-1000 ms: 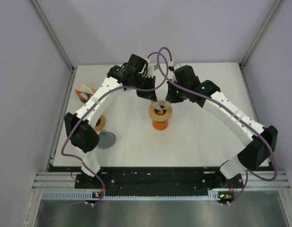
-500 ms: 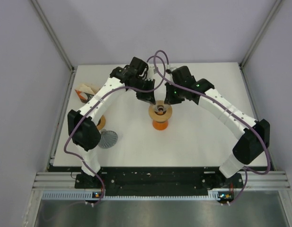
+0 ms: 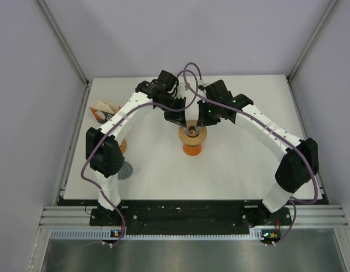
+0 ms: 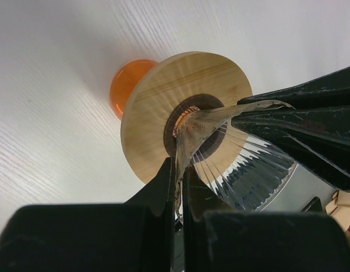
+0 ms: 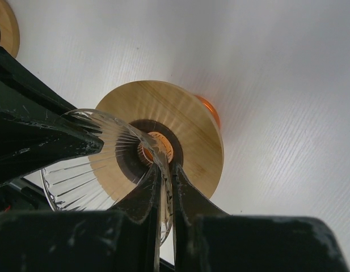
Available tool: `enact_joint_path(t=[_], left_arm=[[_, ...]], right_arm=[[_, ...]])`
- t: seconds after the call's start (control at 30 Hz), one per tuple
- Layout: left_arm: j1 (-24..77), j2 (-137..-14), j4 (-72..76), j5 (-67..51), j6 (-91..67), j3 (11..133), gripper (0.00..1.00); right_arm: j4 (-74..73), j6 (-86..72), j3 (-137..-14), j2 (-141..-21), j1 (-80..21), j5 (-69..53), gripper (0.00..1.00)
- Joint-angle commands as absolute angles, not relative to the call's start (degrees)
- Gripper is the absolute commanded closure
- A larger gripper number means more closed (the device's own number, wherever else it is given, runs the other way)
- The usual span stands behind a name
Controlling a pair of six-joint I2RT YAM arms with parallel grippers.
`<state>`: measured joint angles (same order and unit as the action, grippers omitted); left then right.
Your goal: Place the coffee filter in the dripper
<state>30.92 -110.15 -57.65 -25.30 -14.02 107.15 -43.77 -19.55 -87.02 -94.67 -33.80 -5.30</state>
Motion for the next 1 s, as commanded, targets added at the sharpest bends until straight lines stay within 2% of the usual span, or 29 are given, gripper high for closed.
enact_joint_path(t=[0.0,0.67,0.97], left_arm=[[31.3,-110.6,-59.2,-28.0,-5.9,105.7,1.0],[30.5,-117.4,-59.9,-27.9,-3.0,100.7,1.0],[30.5,-117.7,-58.2,-21.5,-1.5,97.6,1.0]], right_arm=[[-46.5,-12.6,-85.0,-96.6,-33.2,-5.4,1.0],[-39.3,-13.4,-72.9,-100.2,-32.1,-7.2,1.0],[-37.9,-14.2,-70.9,-99.9,-32.1,-6.9,1.0]])
